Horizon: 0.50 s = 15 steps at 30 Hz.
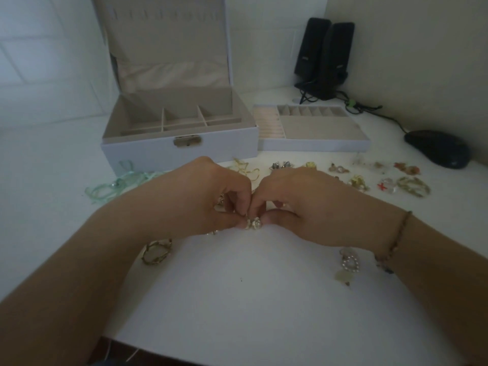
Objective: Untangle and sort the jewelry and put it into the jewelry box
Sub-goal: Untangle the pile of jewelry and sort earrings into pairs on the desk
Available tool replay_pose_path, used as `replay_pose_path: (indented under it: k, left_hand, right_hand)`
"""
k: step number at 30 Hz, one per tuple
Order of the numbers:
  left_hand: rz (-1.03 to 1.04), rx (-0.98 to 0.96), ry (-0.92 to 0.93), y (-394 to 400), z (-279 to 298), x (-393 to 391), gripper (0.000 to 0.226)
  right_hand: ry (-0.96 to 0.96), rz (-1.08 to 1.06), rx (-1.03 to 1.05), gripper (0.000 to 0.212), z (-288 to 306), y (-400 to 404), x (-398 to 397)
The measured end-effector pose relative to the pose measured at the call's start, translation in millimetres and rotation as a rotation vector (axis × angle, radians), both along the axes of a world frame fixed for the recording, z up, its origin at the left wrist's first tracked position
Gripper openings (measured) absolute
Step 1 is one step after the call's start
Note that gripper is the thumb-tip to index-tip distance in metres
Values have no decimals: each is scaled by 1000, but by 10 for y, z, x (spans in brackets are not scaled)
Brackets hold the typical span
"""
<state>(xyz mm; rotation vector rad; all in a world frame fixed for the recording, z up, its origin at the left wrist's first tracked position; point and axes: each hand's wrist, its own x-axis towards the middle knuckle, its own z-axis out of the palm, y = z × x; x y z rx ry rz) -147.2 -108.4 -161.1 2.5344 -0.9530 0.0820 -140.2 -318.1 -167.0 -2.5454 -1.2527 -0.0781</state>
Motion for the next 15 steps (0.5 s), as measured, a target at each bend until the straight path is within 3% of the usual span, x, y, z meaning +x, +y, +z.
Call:
replay_pose_path:
  k: [7, 11, 15]
  left_hand:
    - [-15, -23, 32, -4, 10, -11, 15]
    - [-50, -41, 1, -6, 2, -25, 18]
    - [-132, -59, -108, -75, -63, -12, 21]
  right_hand:
    - [-19, -119, 20, 15, 169, -108, 14]
    - [124, -151, 28, 15, 434, -497, 64]
    - [395, -170, -223, 15, 472, -739, 98]
